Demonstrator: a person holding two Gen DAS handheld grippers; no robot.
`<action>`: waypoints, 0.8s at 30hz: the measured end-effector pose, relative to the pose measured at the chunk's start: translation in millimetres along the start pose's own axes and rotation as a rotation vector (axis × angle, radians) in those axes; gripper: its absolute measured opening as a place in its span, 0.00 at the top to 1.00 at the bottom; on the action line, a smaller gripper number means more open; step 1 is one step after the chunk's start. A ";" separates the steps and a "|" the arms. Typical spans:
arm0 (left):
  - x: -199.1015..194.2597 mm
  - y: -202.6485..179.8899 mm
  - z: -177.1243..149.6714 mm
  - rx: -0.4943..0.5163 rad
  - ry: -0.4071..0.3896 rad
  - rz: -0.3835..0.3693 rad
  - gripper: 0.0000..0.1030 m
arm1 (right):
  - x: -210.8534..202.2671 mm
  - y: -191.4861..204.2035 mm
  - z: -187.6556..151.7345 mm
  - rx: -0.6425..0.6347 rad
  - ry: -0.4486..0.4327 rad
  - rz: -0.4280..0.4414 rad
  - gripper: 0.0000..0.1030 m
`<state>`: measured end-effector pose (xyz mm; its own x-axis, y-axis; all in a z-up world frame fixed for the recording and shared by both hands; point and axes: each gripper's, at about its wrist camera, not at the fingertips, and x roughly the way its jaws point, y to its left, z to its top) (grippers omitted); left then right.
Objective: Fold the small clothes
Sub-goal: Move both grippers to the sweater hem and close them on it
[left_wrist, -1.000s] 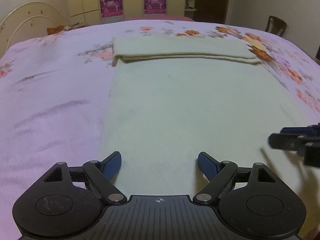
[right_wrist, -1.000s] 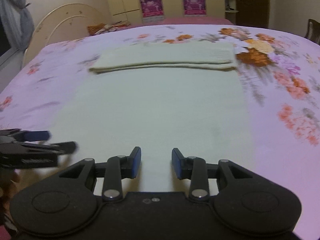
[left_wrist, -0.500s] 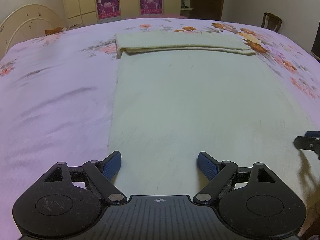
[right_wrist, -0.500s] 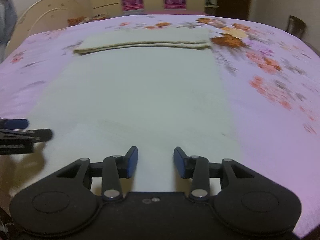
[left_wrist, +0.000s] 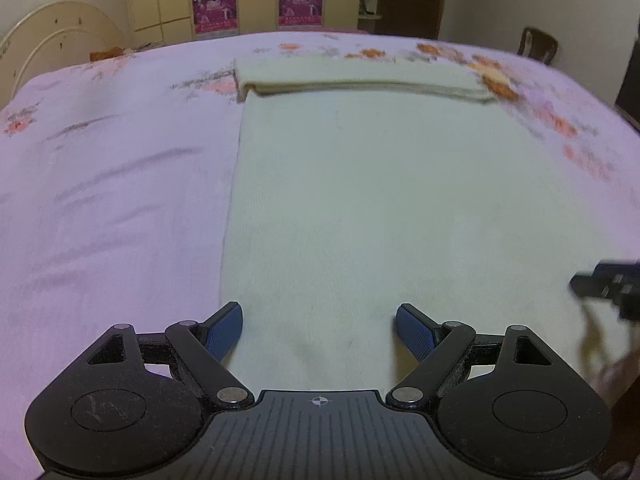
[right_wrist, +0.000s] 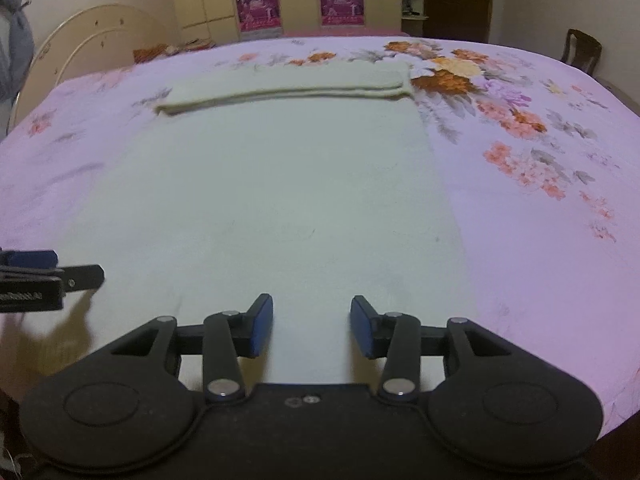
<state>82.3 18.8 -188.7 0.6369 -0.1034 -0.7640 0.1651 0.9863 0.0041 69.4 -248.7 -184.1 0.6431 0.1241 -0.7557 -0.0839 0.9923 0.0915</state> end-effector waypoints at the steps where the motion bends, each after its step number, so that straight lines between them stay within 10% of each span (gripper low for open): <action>1: -2.1 -0.3 -2.6 0.009 -0.011 0.004 0.19 | 1.6 -1.0 -2.8 -0.004 0.006 -0.005 0.57; 14: -23.6 41.7 -20.6 -0.137 0.033 0.050 0.19 | -19.1 -31.7 -9.5 0.062 -0.004 -0.045 0.53; 21: -25.7 59.8 -29.2 -0.263 0.053 -0.046 0.19 | -24.2 -59.6 -19.4 0.123 0.012 -0.107 0.47; 24: -25.5 60.9 -28.4 -0.303 0.064 -0.087 0.38 | -22.6 -69.7 -23.8 0.167 0.031 -0.107 0.46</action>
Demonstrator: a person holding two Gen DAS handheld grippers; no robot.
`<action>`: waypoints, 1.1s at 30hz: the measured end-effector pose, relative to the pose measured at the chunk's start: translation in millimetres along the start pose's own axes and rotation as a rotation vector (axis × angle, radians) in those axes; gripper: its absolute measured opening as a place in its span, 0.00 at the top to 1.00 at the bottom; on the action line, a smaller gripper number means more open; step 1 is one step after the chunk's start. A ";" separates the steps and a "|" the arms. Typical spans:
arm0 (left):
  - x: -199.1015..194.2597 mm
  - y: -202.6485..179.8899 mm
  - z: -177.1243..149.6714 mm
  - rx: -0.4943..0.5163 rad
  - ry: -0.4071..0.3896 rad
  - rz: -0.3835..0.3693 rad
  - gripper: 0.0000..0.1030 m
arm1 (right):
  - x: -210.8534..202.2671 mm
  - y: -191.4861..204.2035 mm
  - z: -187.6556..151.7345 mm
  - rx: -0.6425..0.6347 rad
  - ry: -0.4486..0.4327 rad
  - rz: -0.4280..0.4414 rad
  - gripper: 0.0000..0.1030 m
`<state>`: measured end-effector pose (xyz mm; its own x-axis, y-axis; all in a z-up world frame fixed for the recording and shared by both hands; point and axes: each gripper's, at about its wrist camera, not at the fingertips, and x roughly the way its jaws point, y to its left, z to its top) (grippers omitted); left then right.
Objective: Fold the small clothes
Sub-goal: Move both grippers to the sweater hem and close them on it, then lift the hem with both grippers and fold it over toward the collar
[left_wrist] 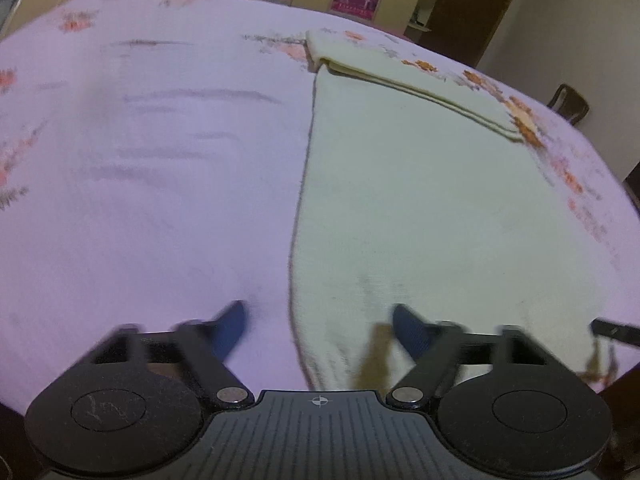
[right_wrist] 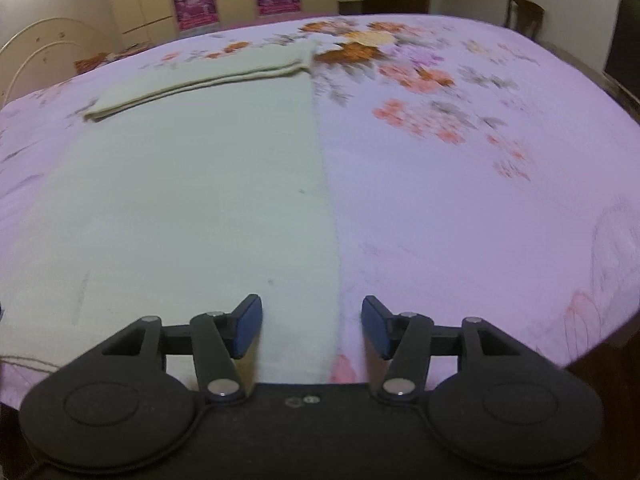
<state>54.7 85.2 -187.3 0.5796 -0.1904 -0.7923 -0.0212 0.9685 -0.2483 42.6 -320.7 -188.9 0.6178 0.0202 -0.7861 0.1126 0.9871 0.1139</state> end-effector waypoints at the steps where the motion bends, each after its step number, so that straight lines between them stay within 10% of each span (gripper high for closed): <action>1: 0.5 0.1 0.5 -0.010 0.011 -0.021 0.47 | 0.9 -1.4 -1.4 0.014 0.009 0.010 0.46; 8: 7.3 -3.9 0.1 -0.063 0.072 -0.124 0.67 | -1.5 4.7 -5.6 0.008 0.045 0.050 0.58; 13: 19.4 -9.1 7.1 -0.075 0.081 -0.179 0.83 | -1.6 1.9 -3.5 0.062 0.062 0.123 0.92; 22: 6.0 -34.1 42.6 0.029 -0.048 -0.225 0.92 | -18.1 -0.7 17.0 0.152 -0.016 0.265 0.93; 33: 32.5 -45.5 153.7 0.009 -0.231 -0.225 0.92 | -4.7 4.2 124.2 0.121 -0.210 0.350 0.93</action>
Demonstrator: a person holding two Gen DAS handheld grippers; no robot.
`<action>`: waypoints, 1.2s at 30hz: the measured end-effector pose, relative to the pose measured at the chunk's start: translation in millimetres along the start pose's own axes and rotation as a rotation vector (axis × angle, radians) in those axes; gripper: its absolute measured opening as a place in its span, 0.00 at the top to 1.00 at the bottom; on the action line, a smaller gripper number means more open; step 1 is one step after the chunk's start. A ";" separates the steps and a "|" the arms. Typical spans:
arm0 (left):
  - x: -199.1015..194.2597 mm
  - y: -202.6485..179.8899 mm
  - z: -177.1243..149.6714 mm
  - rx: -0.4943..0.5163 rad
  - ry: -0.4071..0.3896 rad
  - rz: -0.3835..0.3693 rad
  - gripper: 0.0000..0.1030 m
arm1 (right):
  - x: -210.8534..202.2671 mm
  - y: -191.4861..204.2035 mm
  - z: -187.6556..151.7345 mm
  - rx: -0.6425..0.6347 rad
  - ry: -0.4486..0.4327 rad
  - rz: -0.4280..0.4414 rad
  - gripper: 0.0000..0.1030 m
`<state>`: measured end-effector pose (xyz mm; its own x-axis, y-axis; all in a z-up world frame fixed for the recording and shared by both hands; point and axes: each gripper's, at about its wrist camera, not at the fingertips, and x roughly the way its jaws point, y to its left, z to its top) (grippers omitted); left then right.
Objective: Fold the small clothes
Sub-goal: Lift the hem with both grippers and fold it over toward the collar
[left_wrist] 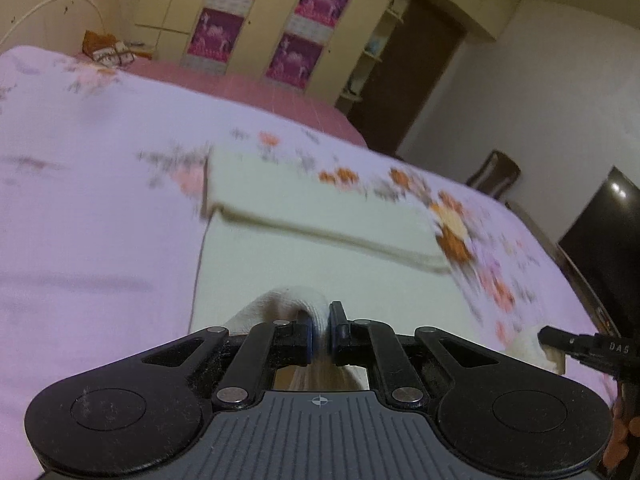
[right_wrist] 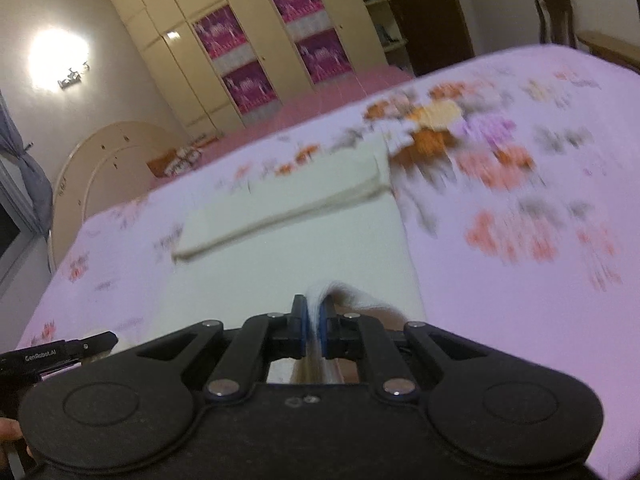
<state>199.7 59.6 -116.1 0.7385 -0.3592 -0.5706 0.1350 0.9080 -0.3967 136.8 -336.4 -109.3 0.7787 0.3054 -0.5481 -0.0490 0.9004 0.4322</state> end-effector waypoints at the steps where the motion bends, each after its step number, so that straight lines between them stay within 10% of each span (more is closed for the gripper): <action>1: 8.4 -1.4 7.2 -0.001 -0.010 0.003 0.92 | 7.8 -0.3 6.5 0.001 -0.004 0.007 0.93; 11: 118.7 10.2 82.3 -0.059 -0.049 0.053 0.92 | 112.0 -13.7 88.8 0.010 -0.022 0.040 0.93; 31: 270.8 46.7 130.2 -0.190 0.077 0.201 0.91 | 282.9 -65.0 155.6 0.170 0.132 -0.013 0.87; 33: 270.6 50.8 135.3 -0.239 0.092 0.193 0.84 | 290.7 -71.1 157.3 0.210 0.145 -0.024 0.74; 36: 259.4 53.2 138.2 -0.264 0.035 0.200 0.19 | 281.7 -72.3 161.6 0.216 0.080 -0.022 0.38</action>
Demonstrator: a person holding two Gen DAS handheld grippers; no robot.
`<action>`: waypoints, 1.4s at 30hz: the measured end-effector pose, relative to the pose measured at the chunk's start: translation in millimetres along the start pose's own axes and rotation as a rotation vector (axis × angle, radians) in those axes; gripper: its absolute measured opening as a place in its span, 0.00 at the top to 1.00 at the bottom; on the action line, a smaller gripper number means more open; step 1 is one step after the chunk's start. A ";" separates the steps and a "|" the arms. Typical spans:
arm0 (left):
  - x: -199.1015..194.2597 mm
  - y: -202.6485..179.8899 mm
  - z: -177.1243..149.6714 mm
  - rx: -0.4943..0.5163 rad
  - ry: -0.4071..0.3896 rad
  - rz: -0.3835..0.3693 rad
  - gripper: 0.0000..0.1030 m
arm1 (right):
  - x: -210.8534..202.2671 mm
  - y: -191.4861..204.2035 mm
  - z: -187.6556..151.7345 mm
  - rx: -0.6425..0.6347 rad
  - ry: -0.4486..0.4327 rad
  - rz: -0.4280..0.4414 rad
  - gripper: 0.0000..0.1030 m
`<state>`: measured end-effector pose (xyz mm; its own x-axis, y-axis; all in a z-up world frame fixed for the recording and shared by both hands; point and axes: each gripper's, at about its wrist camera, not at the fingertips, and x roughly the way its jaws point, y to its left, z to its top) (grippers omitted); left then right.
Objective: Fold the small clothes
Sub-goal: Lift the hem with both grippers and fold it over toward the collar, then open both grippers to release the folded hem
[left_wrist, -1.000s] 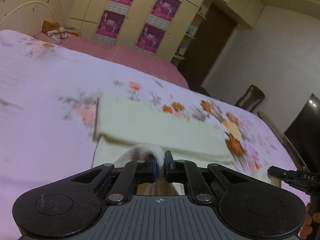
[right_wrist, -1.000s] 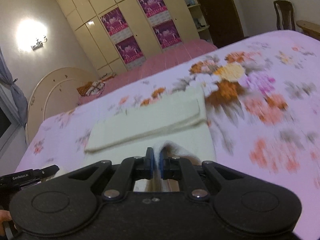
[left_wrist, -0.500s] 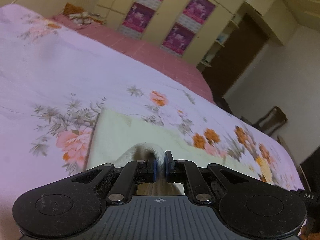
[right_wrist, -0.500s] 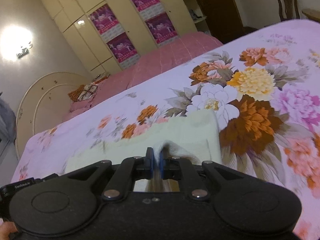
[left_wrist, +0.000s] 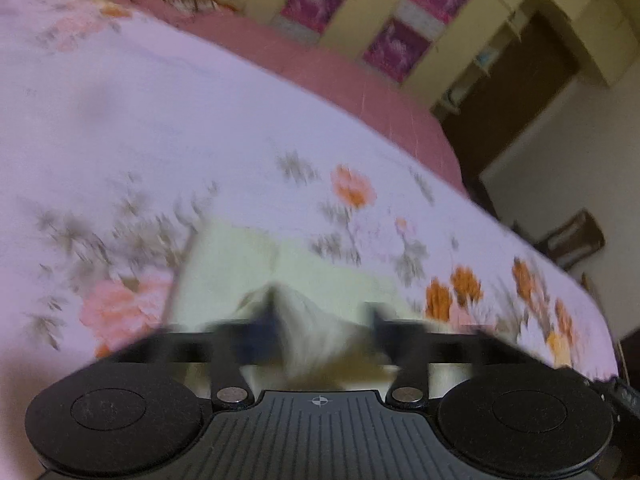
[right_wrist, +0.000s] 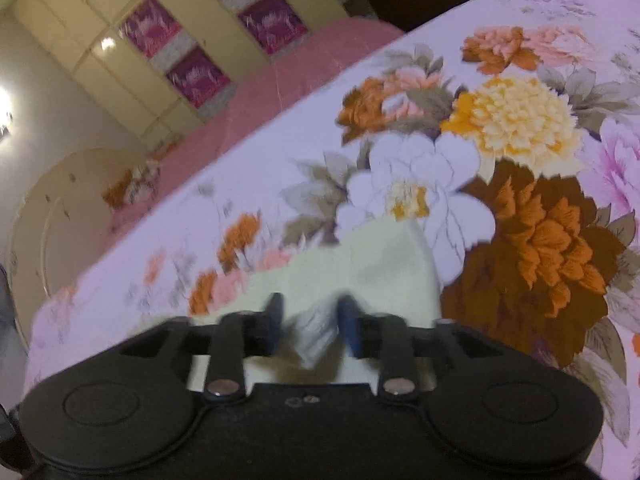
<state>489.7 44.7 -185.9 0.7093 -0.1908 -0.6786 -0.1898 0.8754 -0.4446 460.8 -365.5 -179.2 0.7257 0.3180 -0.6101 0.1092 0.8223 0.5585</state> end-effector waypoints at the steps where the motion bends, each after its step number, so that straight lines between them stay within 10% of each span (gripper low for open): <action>1: -7.9 -0.7 0.2 0.005 -0.050 0.028 0.06 | -3.5 1.6 0.8 -0.025 -0.028 -0.019 0.33; 12: -22.3 10.3 -37.0 0.252 0.012 0.112 0.19 | -17.9 9.8 -24.5 -0.305 -0.032 -0.155 0.37; 22: -3.4 1.6 -9.6 0.314 -0.008 0.118 0.24 | -17.5 9.2 -9.6 -0.293 -0.107 -0.114 0.33; 27: 9.4 -4.2 -6.7 0.356 -0.018 0.140 0.65 | 18.7 15.8 -8.4 -0.379 -0.018 -0.160 0.37; 33: -3.1 -1.3 -17.2 0.372 -0.100 0.179 0.86 | 32.2 30.5 -14.2 -0.469 0.010 -0.148 0.94; 42: -11.4 13.0 -25.2 0.287 -0.134 0.188 0.87 | 30.2 18.5 -9.4 -0.468 -0.020 -0.274 0.92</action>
<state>462.0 47.0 -198.7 0.7662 0.0282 -0.6420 -0.1406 0.9822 -0.1247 478.3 -336.3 -192.6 0.7261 0.0575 -0.6851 -0.0151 0.9976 0.0678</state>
